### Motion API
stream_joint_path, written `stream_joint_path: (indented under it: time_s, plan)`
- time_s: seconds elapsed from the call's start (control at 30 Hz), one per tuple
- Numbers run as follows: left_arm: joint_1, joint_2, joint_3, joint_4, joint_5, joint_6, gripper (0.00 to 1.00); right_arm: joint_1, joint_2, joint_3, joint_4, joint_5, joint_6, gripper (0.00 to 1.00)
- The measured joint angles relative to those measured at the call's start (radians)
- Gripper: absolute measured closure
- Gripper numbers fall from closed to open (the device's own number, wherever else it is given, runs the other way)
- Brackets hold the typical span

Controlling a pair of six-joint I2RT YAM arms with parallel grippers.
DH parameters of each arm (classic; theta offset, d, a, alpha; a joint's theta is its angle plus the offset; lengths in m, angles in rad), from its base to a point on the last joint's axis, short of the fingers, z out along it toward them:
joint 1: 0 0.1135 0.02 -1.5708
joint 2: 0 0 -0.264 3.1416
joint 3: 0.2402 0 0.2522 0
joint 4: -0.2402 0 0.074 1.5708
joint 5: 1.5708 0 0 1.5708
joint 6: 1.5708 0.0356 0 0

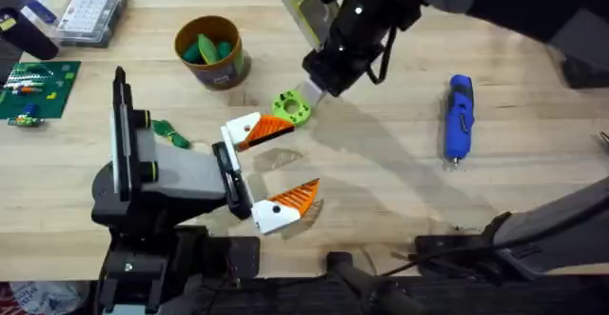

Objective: Pick up the gripper from the table and insert it into the empty holder that is missing its gripper. Then pick up a screw, insert it into the mounting hole, and use the screwdriver to tighten it. Finally, clean up the table by picking up the vegetable and placing it into the bucket.

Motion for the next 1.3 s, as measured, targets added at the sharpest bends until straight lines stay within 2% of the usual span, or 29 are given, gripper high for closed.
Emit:
stream_joint_path:
  time_s: [0.1, 0.13, 0.17, 0.2, 0.33, 0.4, 0.43, 0.67, 0.8, 1.0, 1.23, 1.3]
  plan:
    - [0.000, 0.000, 0.000, 0.000, 0.000, 0.000, 0.014, 0.000, -0.018, -0.004, -0.018, 0.000, -0.003, 0.947]
    - [0.000, 0.000, 0.000, 0.000, 0.000, 0.000, 0.015, 0.000, -0.027, -0.010, -0.020, 0.000, -0.002, 0.964]
    - [0.000, 0.000, 0.000, 0.000, 0.000, 0.000, 0.015, 0.000, -0.038, -0.018, -0.025, 0.000, -0.001, 0.914]
    - [0.000, 0.000, 0.000, 0.000, 0.000, 0.000, 0.015, 0.000, -0.052, -0.027, -0.030, 0.000, -0.001, 0.805]
    - [0.000, 0.000, 0.000, 0.000, 0.000, 0.000, 0.015, 0.000, -0.132, -0.085, -0.035, 0.000, 0.000, 0.224]
    - [0.000, 0.000, 0.000, 0.000, 0.000, 0.000, 0.015, 0.000, -0.188, -0.115, -0.033, 0.000, 0.001, 0.066]
    - [0.000, 0.000, 0.000, 0.000, 0.000, 0.000, 0.015, 0.000, -0.222, -0.132, -0.025, 0.000, 0.002, 0.028]
    - [0.000, 0.000, 0.000, 0.000, 0.001, 0.000, 0.015, 0.000, -0.466, -0.306, 0.110, 0.000, 0.004, 0.007]
    - [0.000, 0.000, 0.000, 0.000, 0.001, 0.000, 0.015, 0.000, -0.529, -0.439, 0.217, 0.000, 0.006, 0.007]
    - [0.000, 0.000, 0.000, 0.000, 0.002, 0.000, 0.015, 0.000, -0.472, -0.574, 0.390, 0.000, 0.007, 0.007]
    - [0.000, 0.000, 0.000, 0.000, 0.002, 0.000, 0.015, -0.001, -0.365, -0.584, 0.553, -0.023, 0.007, 0.007]
    - [0.000, 0.000, 0.000, 0.000, 0.002, 0.000, 0.015, -0.003, -0.325, -0.584, 0.591, -0.031, 0.008, 0.066]
